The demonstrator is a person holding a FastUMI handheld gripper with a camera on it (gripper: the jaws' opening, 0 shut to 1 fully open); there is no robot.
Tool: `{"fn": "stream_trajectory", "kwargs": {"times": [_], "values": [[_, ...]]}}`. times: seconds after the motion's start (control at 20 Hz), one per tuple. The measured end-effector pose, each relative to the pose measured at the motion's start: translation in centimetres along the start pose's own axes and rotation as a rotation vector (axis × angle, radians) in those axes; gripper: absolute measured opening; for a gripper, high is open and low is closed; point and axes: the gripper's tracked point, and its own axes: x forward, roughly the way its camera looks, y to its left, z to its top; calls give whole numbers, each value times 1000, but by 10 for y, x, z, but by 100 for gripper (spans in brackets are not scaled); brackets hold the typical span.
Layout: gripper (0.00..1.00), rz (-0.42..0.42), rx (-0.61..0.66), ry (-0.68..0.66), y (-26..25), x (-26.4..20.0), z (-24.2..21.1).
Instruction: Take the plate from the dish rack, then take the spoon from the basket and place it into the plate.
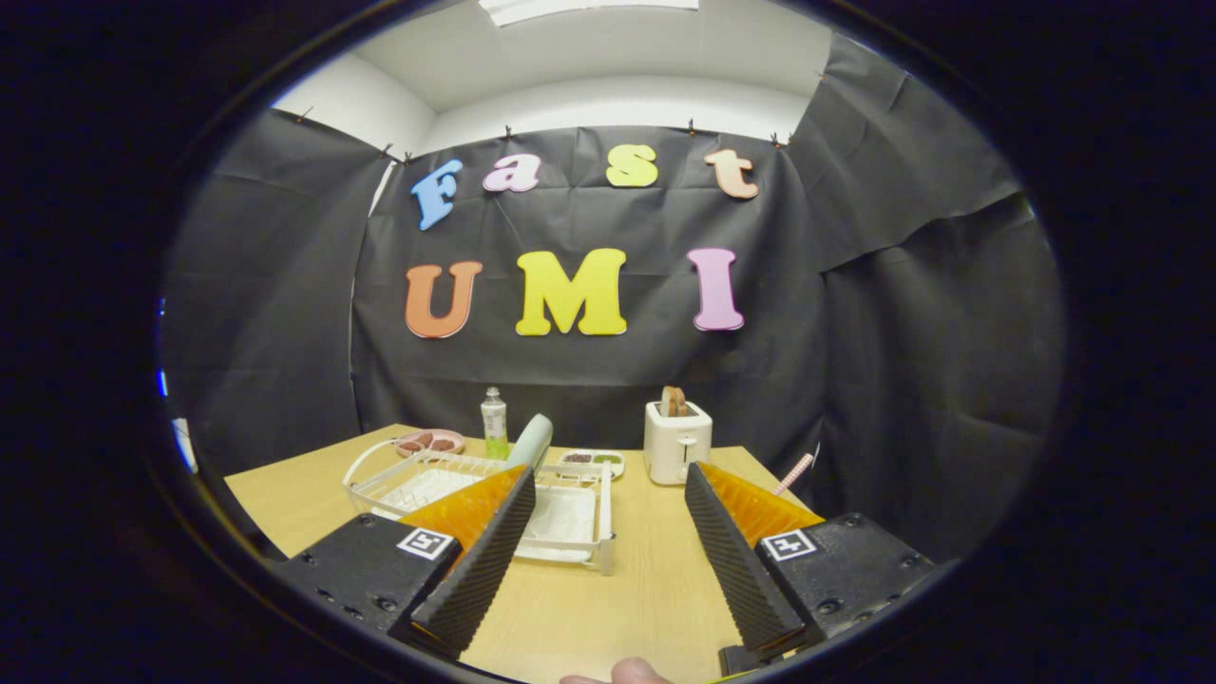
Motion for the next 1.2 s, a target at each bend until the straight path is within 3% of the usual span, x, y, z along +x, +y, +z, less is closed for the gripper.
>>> {"fn": "stream_trajectory", "kwargs": {"times": [0.6, 0.7, 0.9, 1.2], "values": [[100, 156, -48, 245, 60, 99, 71], [100, 190, -41, 318, 83, 115, 71], [100, 165, -109, 419, 101, 159, 63], [100, 127, -9, 615, 105, 214, 9]]}}
